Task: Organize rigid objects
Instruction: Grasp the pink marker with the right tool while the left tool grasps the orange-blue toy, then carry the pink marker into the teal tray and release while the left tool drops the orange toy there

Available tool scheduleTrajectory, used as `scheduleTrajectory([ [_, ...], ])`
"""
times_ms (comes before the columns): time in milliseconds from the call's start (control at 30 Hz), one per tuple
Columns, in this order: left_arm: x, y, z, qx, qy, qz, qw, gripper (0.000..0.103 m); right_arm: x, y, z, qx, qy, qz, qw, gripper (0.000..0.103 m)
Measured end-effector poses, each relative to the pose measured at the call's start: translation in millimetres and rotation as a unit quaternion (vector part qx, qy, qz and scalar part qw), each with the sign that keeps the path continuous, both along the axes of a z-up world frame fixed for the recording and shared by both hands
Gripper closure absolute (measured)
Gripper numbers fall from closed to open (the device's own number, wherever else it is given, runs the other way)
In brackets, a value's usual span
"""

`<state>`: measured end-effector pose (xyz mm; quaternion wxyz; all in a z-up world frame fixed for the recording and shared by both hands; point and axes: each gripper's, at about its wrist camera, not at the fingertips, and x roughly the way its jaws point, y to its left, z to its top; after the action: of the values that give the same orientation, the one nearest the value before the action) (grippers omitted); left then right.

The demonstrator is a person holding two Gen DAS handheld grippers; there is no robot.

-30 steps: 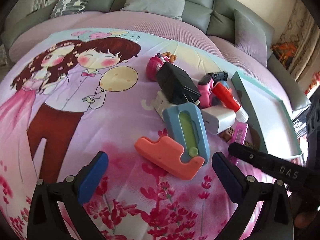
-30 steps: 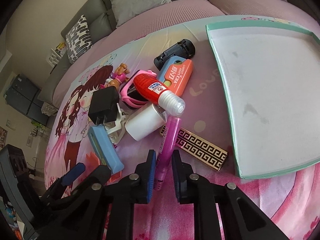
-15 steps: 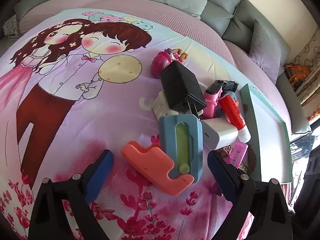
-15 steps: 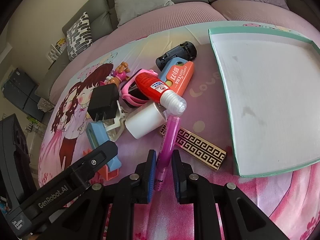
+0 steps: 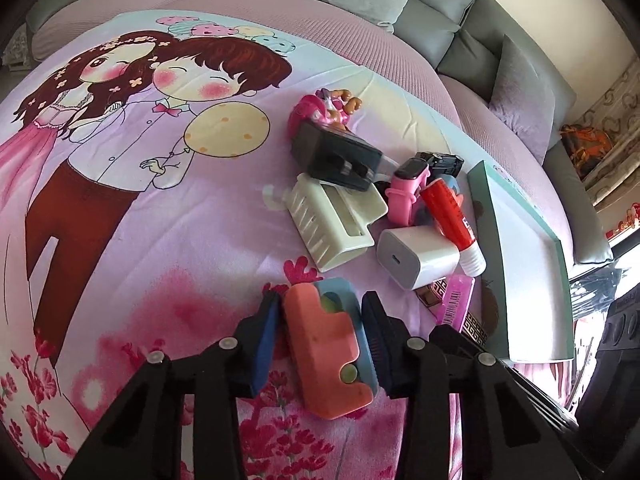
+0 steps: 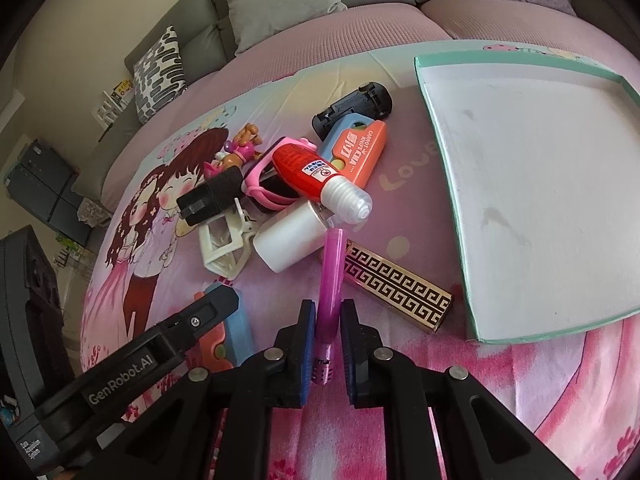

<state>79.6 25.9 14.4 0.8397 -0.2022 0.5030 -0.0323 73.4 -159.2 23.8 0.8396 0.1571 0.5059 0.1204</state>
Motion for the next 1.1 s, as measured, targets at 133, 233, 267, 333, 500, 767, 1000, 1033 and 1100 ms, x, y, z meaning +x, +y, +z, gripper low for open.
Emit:
scheduleTrajectory([
  [133,-5.6,-2.9,1.3,0.002,0.000,-0.003,1.0000,0.061,-4.2,-4.5,2.3,0.002,-0.003,-0.003,1.000,0.090],
  [233,-6.6,-5.1,3.0,0.003,-0.002,-0.006,1.0000,0.062,-6.8,-7.9,5.3,0.007,-0.008,-0.006,1.000,0.090],
  [267,-7.9,-6.3,5.1,0.006,-0.004,-0.007,1.0000,0.062,-8.1,-9.0,7.0,0.009,-0.010,-0.007,1.000,0.090],
  [333,-9.5,-9.1,9.1,0.013,-0.009,-0.010,0.9998,0.062,-10.1,-11.8,10.4,0.013,-0.016,-0.009,1.000,0.090],
  [500,-13.4,-12.0,19.3,0.018,-0.021,-0.010,0.9996,0.063,-14.9,-20.3,18.6,0.017,-0.027,-0.016,0.999,0.090],
  [767,-22.5,-22.1,66.8,0.039,-0.087,-0.026,0.9951,0.066,-20.7,-33.9,56.3,0.021,-0.082,-0.031,0.996,0.090],
  [1000,-15.7,-38.6,99.1,0.037,-0.129,-0.046,0.9900,0.080,-8.9,-50.0,82.8,0.030,-0.115,-0.055,0.991,0.090],
  [1033,-14.2,-40.4,101.8,0.033,-0.132,-0.047,0.9896,0.080,-6.3,-54.6,85.8,0.033,-0.119,-0.060,0.990,0.090],
  [1100,-8.0,-45.8,108.8,0.029,-0.141,-0.049,0.9883,0.081,-0.1,-63.5,91.0,0.032,-0.127,-0.073,0.989,0.090],
])
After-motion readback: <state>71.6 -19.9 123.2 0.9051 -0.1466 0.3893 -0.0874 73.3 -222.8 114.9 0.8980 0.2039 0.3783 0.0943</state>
